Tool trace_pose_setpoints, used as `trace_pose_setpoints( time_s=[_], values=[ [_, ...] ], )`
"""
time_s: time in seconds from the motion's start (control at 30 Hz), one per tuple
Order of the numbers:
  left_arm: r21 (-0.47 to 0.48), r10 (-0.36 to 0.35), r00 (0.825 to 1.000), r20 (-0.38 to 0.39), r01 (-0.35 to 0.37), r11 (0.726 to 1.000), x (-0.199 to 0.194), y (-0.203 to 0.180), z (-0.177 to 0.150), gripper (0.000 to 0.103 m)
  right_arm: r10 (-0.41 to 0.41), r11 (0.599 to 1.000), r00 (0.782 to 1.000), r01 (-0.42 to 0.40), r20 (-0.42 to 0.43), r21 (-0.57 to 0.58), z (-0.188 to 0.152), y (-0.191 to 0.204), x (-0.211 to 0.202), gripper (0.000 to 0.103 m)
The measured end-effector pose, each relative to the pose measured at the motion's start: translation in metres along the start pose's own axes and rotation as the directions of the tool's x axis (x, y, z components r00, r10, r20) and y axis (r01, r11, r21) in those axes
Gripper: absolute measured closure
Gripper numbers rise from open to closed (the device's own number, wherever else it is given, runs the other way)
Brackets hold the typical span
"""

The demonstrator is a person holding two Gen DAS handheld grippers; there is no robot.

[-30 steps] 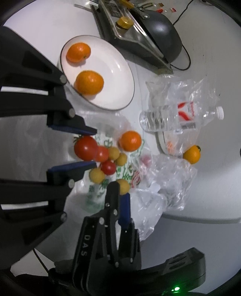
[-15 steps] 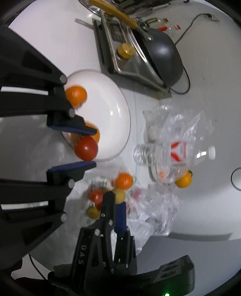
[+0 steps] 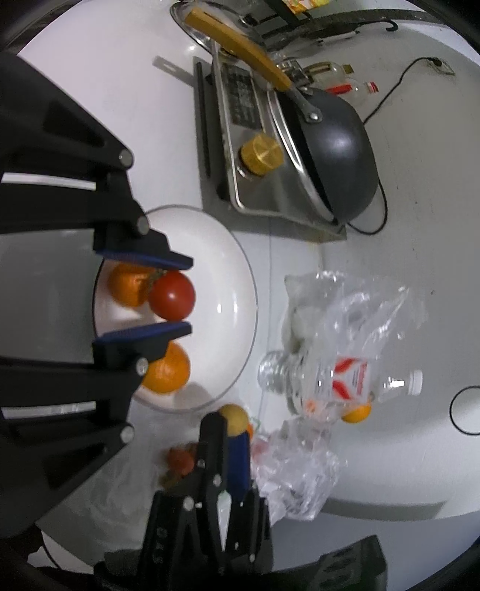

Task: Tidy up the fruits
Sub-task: 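Carry the tomato and yellow-green fruit to the white plate and release both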

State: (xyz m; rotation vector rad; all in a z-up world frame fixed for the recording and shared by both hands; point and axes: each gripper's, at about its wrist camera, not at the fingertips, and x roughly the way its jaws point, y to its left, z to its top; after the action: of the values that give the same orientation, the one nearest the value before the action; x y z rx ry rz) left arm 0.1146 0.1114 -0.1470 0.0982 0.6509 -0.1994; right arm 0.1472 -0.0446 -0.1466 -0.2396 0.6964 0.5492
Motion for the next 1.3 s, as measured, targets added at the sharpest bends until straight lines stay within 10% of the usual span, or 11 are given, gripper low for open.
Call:
trace_pose_setpoints(
  time_s=[1.3],
  values=[
    [-0.112,-0.008,1.0,-0.005,0.007,0.994,0.024,0.061,-0.012,0.071,0.094,0.995,0.988,-0.096,-0.122,-0.011,0.054,0.056,0.099,0.074]
  ],
)
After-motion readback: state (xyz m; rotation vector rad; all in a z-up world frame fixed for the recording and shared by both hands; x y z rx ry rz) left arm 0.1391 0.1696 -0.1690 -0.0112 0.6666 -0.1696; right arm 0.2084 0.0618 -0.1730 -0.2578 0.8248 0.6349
